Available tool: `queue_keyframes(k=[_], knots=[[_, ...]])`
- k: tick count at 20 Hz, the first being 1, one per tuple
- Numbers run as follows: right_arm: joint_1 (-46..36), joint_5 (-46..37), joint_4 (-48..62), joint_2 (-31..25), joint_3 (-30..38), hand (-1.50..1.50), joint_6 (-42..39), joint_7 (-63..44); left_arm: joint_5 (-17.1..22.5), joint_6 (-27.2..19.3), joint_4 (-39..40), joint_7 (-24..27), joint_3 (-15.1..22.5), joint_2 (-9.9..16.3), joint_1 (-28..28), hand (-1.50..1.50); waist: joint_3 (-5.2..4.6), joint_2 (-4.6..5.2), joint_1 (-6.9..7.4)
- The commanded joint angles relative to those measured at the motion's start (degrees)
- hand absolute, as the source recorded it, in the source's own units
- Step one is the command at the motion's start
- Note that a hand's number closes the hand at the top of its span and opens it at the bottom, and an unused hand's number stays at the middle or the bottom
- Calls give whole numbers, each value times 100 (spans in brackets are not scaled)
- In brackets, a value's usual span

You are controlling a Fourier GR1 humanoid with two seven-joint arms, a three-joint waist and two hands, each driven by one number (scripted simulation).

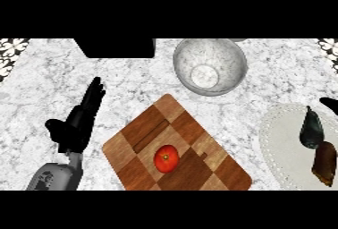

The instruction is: Pick the eggplant from the placemat and place it in the bowl

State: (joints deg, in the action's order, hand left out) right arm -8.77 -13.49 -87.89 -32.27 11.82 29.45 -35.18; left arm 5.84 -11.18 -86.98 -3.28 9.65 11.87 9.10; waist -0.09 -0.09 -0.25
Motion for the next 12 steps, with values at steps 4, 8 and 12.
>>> queue_keyframes(k=[4, 8, 12], knots=[[-488, 537, 430, -535, 281, -150, -1169, -1221, -225, -106, 12, 60, 115, -223, -107, 0, 8, 9, 28], [-894, 634, 768, -704, 72, -150, -1750, -2067, -122, 111, 298, 207, -35, -158, -5, 0, 5, 26, 55], [-629, 1042, 1219, -512, 265, -150, -2154, -1628, -216, 46, 47, 162, 93, -323, -178, 0, 11, 15, 43]])
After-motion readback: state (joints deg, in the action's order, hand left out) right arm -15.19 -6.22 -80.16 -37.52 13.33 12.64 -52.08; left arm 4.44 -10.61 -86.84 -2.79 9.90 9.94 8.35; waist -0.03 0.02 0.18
